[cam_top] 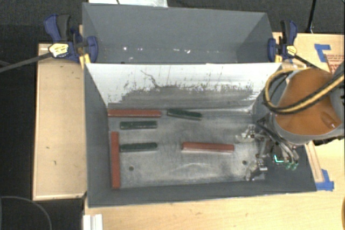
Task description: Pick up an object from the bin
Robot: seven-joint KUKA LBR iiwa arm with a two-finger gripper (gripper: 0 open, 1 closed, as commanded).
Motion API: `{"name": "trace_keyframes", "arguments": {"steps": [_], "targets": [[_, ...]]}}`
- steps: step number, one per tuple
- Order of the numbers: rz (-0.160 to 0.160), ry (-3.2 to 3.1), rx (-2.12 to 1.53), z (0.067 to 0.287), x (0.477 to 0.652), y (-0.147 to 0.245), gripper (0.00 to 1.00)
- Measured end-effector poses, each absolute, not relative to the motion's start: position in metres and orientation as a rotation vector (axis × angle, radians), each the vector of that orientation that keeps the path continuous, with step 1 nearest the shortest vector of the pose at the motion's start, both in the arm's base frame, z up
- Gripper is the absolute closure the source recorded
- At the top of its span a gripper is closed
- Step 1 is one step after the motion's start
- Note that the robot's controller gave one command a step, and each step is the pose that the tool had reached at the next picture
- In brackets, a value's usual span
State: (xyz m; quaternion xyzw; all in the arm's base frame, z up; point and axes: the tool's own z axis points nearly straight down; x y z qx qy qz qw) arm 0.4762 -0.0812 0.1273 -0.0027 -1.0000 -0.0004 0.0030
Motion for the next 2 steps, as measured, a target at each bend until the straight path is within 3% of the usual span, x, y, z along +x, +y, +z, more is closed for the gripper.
{"name": "trace_keyframes", "arguments": {"steps": [1,2], "targets": [[0.000,-3.143,-0.002,0.131,0.478,-0.081,0.00],[-0.001,-3.146,0.138,0.071,0.555,-0.012,0.00]]}}
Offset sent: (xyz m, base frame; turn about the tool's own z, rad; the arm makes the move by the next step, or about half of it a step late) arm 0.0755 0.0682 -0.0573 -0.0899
